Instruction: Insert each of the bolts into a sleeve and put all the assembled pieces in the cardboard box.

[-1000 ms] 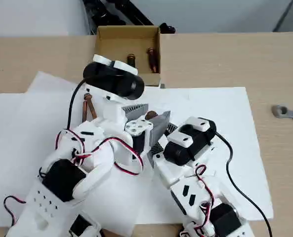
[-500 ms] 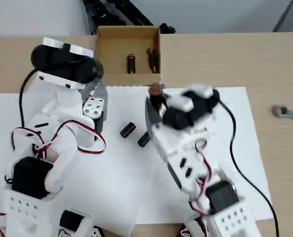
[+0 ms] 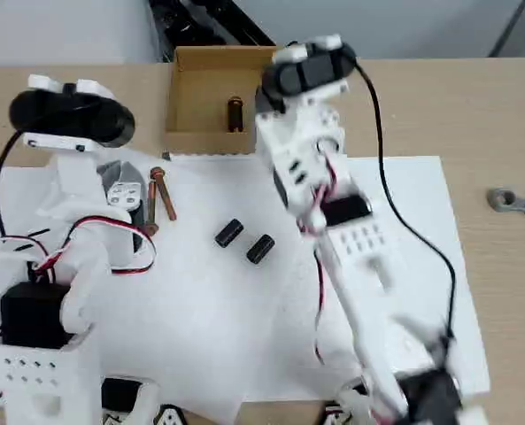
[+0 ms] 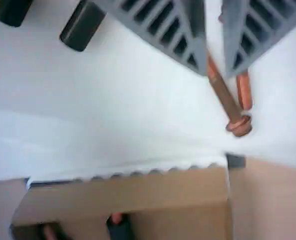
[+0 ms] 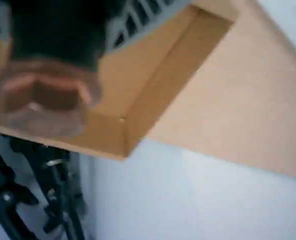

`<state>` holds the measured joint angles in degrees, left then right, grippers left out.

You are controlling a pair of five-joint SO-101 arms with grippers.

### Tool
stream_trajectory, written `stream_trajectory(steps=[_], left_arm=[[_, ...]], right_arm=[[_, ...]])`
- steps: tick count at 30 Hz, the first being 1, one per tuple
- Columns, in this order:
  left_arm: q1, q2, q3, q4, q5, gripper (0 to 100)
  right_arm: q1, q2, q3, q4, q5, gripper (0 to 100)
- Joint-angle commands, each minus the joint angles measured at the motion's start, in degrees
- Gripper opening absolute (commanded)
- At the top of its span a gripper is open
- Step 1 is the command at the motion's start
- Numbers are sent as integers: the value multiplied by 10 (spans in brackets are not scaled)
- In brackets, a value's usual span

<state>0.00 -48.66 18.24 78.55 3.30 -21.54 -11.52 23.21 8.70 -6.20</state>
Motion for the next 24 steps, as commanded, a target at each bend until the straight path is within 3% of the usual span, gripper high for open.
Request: stream_trajectory(steps=[1, 16, 24], left_arm=[[-10, -5, -8, 23, -4, 6], [-10, -5, -7, 36, -3, 6], [-10, -5, 29, 35, -3, 6]], right_arm=[[7, 95, -117, -18, 2, 4], [19, 495, -459, -14, 1, 9], [29, 576, -508, 15, 2, 18]])
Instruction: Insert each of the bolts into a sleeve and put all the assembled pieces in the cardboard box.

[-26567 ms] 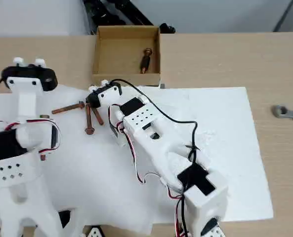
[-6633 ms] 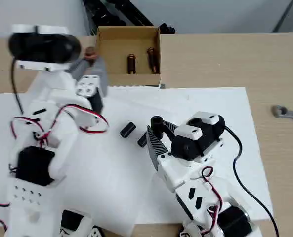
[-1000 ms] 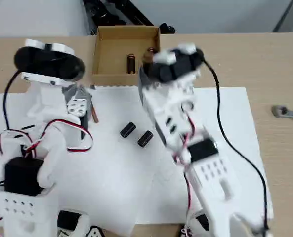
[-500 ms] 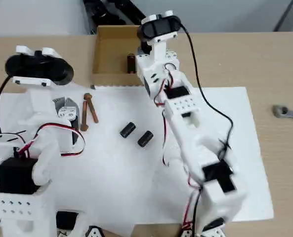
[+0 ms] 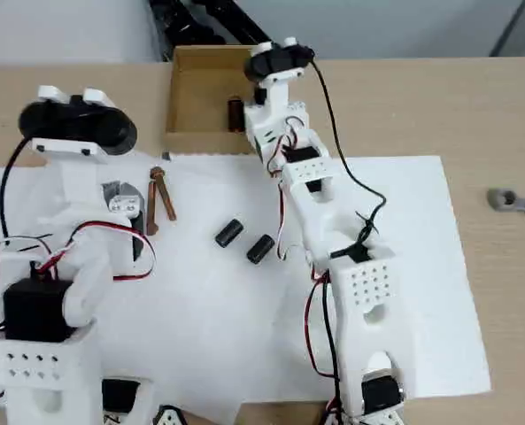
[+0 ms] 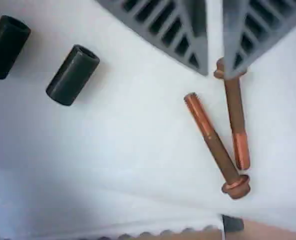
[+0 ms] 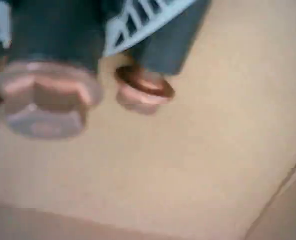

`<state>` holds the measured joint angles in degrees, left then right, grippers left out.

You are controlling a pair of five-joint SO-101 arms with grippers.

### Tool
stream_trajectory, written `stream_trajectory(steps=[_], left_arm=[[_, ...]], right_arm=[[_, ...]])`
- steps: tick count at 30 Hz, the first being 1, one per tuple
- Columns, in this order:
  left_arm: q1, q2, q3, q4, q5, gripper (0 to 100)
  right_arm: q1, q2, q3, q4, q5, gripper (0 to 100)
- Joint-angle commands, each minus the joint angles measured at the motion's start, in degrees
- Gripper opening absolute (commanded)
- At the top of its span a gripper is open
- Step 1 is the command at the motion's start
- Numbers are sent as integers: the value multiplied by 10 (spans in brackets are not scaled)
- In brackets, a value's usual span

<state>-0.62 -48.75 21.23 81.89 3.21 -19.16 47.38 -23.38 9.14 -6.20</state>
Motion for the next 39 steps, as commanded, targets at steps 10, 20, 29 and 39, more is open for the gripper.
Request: stream_trajectory(steps=[10, 20, 29, 39], left_arm=[[-4, -4, -1, -2, -4, 7], [-4, 15, -4, -2, -1, 13], [-4, 195, -36, 2, 17, 40], [-27, 353, -100, -2, 31, 41]], right_arm=[[2, -41, -42, 107, 0, 165], [4, -182, -42, 280, -1, 166], [3, -338, -42, 500, -21, 166], [6, -483, -40, 780, -21, 166]])
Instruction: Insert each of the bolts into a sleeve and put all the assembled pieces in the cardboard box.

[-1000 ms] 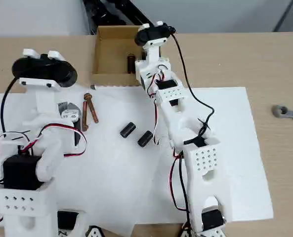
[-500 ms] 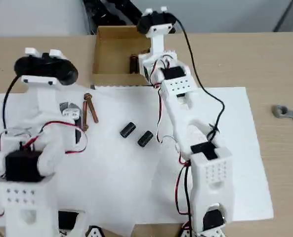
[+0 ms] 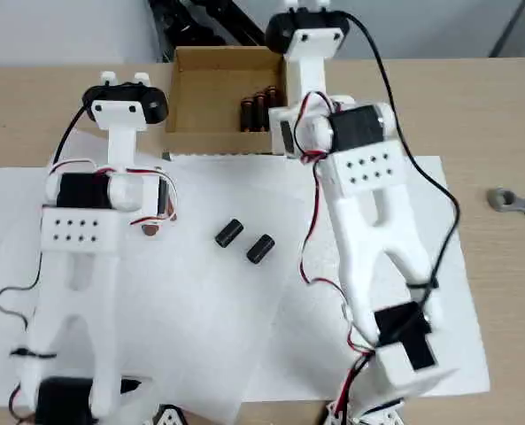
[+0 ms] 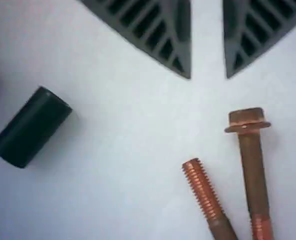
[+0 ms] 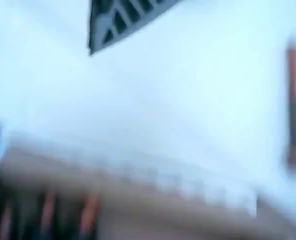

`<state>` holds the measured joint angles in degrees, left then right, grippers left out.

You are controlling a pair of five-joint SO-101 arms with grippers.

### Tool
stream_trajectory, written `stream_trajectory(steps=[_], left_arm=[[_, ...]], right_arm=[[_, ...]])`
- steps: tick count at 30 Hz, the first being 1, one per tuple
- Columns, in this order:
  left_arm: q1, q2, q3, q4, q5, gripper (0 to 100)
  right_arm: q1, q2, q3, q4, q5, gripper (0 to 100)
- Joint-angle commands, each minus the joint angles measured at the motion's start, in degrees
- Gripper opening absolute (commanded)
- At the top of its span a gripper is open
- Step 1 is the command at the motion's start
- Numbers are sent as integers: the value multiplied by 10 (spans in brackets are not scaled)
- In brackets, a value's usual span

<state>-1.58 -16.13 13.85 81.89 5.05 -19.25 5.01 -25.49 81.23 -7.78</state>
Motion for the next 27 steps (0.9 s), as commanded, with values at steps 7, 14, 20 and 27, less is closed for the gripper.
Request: stream_trajectory(steps=[7, 14, 20, 27], left_arm=[[-72, 163, -102, 18, 21, 43], [-55, 279, -211, 56, 25, 43], [-53, 343, -274, 71, 25, 43], [-52, 379, -284, 68, 25, 45]], right_arm=[[7, -129, -14, 139, -4, 166], [7, -204, 158, 122, -5, 166], [4, -349, 392, 8, 0, 165], [4, -542, 654, -101, 21, 165]])
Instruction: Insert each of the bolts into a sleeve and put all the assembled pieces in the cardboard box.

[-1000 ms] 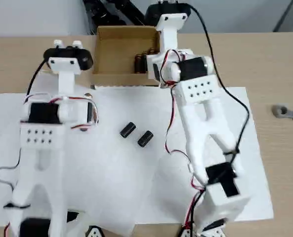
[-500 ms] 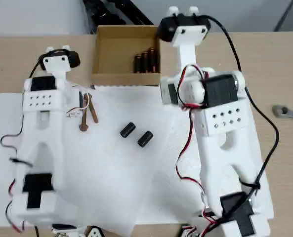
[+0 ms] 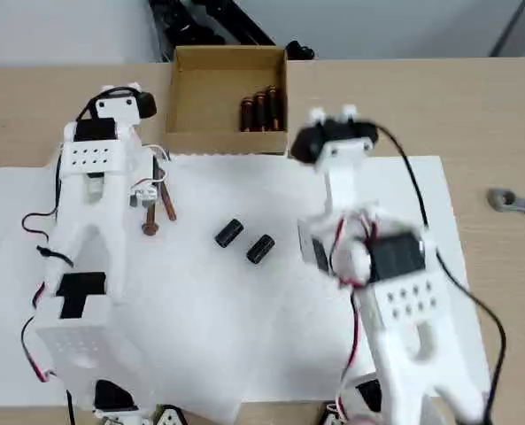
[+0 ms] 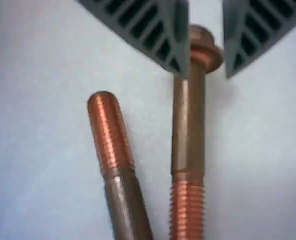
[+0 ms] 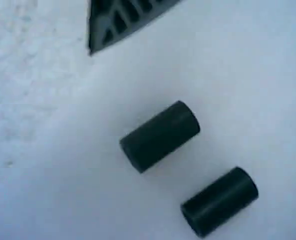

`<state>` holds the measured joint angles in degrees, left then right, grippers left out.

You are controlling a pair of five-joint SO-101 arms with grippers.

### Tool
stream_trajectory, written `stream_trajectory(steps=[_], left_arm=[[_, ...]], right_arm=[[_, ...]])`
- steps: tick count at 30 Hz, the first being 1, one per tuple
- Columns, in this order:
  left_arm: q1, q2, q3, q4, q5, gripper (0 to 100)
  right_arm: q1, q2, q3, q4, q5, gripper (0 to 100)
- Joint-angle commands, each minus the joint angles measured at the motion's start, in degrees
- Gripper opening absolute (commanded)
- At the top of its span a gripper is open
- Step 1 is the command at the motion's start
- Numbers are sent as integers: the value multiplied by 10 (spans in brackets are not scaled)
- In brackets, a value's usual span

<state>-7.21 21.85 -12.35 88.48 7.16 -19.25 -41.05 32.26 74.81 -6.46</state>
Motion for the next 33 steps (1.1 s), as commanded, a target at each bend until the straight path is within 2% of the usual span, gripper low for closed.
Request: stream_trajectory(steps=[1, 5, 11, 30, 33], left_arm=[[4, 3, -22, 2, 4, 46], [4, 18, -22, 2, 1, 86], [4, 25, -30, 2, 2, 94], [-9, 172, -97, 11, 18, 90], [-21, 178, -97, 18, 29, 48]], right_arm=[[4, -105, 102, -45, 7, 165], [-6, -170, 154, -46, -27, 165], [-22, -161, 156, -18, -79, 165], [-22, -154, 156, -18, -98, 165], [-22, -154, 156, -18, -98, 165]])
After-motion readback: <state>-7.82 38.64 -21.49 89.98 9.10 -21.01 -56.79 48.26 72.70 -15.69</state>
